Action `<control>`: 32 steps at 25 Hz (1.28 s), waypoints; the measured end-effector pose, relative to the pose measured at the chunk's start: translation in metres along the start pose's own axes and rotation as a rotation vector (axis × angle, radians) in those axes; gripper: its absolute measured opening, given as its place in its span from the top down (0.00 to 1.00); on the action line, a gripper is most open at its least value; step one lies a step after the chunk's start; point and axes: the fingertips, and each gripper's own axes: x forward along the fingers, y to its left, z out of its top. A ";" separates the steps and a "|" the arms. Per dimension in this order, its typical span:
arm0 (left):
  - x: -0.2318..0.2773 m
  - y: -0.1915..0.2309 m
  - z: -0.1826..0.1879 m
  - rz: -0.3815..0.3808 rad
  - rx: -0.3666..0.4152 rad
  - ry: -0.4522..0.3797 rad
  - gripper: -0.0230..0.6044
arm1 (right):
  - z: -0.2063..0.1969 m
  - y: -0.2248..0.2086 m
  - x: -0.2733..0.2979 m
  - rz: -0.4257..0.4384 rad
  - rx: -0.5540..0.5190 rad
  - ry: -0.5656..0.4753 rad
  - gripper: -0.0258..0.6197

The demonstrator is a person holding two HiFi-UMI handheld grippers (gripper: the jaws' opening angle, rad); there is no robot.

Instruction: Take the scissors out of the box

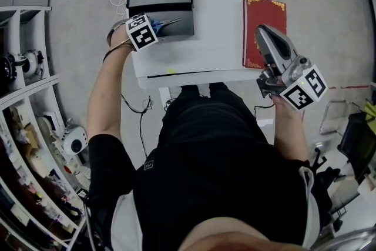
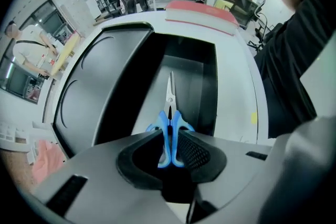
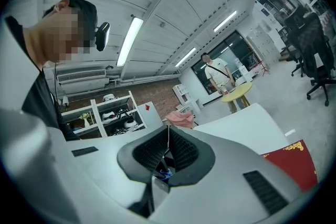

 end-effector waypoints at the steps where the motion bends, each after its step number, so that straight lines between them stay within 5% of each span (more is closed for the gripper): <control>1: -0.006 -0.002 0.005 0.013 -0.009 -0.013 0.81 | 0.001 0.002 -0.003 0.009 -0.002 0.000 0.91; 14: -0.085 -0.007 0.020 0.170 -0.188 -0.170 0.81 | 0.020 0.019 -0.006 0.142 -0.034 -0.011 0.91; 23: -0.167 -0.033 0.030 0.266 -0.401 -0.391 0.81 | 0.028 0.036 0.000 0.260 -0.060 0.031 0.91; 32: -0.238 -0.064 0.033 0.381 -0.525 -0.623 0.81 | 0.045 0.059 0.007 0.290 -0.104 0.002 0.91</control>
